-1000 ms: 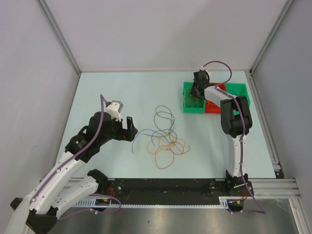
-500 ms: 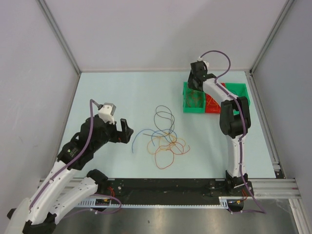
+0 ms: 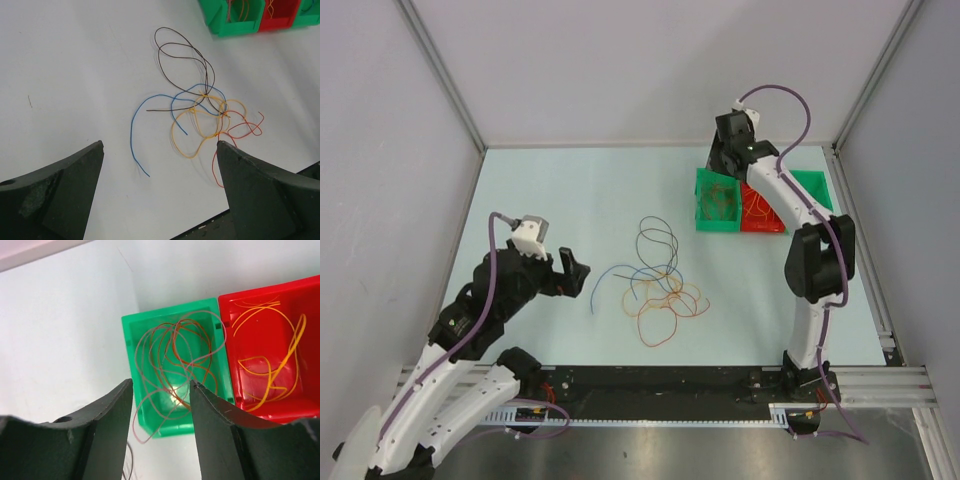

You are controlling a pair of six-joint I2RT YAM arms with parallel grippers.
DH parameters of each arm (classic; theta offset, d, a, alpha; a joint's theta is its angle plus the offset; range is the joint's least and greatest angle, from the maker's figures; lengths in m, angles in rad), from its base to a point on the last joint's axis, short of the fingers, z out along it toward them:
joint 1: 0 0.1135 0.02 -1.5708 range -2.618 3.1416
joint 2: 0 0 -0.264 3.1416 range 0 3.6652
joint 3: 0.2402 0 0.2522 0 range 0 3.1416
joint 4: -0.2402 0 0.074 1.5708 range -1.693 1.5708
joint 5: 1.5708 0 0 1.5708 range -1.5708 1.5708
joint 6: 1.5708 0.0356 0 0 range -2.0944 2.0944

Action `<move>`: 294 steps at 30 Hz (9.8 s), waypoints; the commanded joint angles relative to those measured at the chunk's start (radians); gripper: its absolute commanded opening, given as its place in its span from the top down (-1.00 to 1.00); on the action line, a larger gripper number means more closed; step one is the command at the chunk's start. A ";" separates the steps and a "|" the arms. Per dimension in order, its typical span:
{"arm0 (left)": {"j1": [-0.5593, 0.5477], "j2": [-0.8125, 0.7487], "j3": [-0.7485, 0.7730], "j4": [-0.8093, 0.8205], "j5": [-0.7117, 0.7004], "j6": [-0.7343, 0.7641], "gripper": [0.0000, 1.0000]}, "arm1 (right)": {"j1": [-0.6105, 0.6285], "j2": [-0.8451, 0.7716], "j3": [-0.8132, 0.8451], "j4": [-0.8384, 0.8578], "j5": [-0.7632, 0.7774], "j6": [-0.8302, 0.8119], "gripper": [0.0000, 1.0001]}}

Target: Untangle the cables

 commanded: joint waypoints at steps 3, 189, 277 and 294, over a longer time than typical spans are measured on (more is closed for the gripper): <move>0.005 -0.034 -0.007 0.031 -0.007 0.003 -0.99 | -0.006 -0.090 -0.061 -0.009 0.042 0.037 -0.01; 0.023 -0.067 -0.020 0.006 -0.154 -0.031 -0.99 | 0.631 -0.678 -0.071 -0.222 0.243 0.080 1.00; 0.054 -0.037 -0.021 0.008 -0.153 -0.032 -1.00 | 0.011 -0.161 0.550 0.100 0.099 -0.330 1.00; 0.054 -0.026 -0.020 0.006 -0.156 -0.032 -1.00 | -0.166 -0.248 0.288 0.121 0.072 -0.262 1.00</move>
